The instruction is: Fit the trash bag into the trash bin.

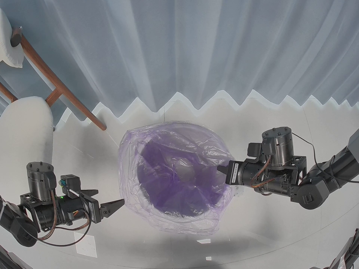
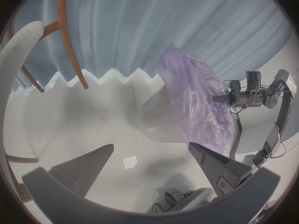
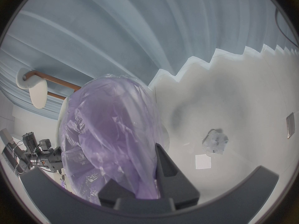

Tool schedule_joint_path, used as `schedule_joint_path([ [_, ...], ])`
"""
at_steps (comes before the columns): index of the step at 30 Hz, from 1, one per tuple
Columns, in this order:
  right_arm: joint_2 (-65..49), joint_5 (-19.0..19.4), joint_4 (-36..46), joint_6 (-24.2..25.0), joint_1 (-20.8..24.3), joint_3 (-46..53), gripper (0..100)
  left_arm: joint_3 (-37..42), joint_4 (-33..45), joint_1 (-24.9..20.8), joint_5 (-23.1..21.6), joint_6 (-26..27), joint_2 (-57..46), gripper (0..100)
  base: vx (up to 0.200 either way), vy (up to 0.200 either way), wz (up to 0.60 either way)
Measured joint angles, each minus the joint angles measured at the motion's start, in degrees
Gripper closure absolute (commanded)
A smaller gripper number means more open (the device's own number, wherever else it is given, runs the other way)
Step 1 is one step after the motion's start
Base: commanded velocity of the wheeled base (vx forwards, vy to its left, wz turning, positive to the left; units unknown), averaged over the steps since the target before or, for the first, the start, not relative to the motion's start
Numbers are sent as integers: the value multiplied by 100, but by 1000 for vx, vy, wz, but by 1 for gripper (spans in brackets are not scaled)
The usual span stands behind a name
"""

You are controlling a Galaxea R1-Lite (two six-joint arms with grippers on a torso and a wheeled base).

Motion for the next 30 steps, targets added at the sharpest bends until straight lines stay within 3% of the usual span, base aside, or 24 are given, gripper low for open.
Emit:
schedule_joint_path([
  [6,-33,0,2,63,24,-11,100,-99,-534,72,110,-17,513,0,0,0,0],
  [17,-187,11,17,233,6,9,100,-77,-2237,83,341,-219,1558,0,0,0,0],
  [30,394,-107,11,0,-469,-562,100,1075,-2152,-421,266,-670,146,0,0,0,0],
])
